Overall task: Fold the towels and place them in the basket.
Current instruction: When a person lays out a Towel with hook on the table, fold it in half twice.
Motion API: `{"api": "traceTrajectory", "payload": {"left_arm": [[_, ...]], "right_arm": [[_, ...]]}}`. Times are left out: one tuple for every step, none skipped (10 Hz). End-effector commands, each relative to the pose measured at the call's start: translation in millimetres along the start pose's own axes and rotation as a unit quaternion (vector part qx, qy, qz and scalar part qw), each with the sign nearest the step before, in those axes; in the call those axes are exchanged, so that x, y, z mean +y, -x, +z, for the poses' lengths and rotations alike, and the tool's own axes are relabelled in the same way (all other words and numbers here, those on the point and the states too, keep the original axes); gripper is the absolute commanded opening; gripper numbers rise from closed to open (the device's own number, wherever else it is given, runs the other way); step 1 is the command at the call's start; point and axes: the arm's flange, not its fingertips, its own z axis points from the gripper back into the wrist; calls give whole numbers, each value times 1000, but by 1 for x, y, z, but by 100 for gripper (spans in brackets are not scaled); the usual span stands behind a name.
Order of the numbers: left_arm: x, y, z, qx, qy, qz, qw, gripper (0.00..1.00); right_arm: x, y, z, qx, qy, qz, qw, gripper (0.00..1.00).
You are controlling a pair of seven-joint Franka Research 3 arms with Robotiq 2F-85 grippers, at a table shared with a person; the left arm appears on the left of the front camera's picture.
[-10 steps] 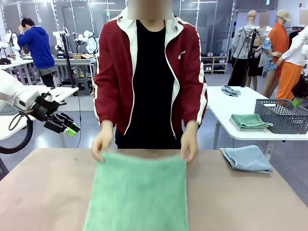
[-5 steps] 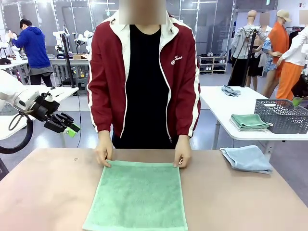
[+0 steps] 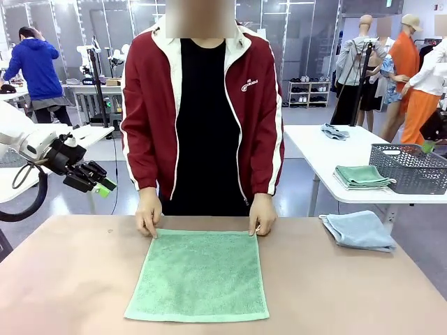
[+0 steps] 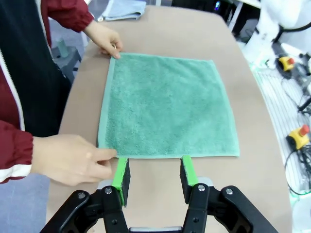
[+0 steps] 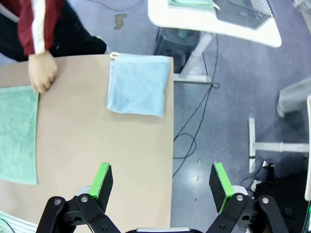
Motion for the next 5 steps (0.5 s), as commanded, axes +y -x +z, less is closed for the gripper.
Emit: {"api": "traceTrajectory", "payload": {"left_arm": [[-13,-24,12,31,-29,-47,998,55],[-24,-41,21,55,-45,-66,995,55],[-42,-63,33,89,-60,-82,991,55],[-64,-80,41,121,-61,-94,986,55],[-88,-96,43,155,-61,-115,979,55]], "right_arm": [[17,-5,20,-36,-32,73,996,100],[32,-5,37,-54,-41,109,992,100],[54,0,58,-71,-62,157,983,100],[76,11,76,-84,-91,210,970,100],[102,26,91,-97,-109,270,952,100]]}}
